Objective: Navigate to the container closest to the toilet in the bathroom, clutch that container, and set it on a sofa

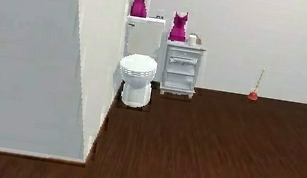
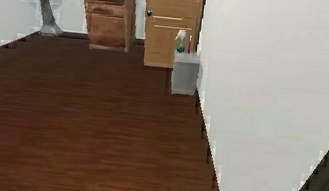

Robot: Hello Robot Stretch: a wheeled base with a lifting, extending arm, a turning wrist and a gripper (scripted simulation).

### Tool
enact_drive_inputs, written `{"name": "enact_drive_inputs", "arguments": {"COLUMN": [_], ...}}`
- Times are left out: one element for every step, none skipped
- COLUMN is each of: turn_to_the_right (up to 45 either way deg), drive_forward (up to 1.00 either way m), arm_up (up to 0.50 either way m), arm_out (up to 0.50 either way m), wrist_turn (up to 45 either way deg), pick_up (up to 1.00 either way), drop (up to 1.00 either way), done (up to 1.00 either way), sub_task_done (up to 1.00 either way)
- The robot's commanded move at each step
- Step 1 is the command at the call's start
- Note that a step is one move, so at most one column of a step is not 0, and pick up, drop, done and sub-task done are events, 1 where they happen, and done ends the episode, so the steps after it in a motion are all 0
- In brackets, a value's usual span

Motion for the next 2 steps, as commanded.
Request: {"name": "enact_drive_inputs", "arguments": {"turn_to_the_right": [9.0,0.0], "drive_forward": [0.0,0.5], "arm_up": [0.0,0.0], "arm_out": [0.0,0.0], "wrist_turn": [0.0,0.0], "pick_up": [0.0,0.0], "drop": [0.0,0.0], "done": [0.0,0.0], "sub_task_done": [0.0,0.0]}}
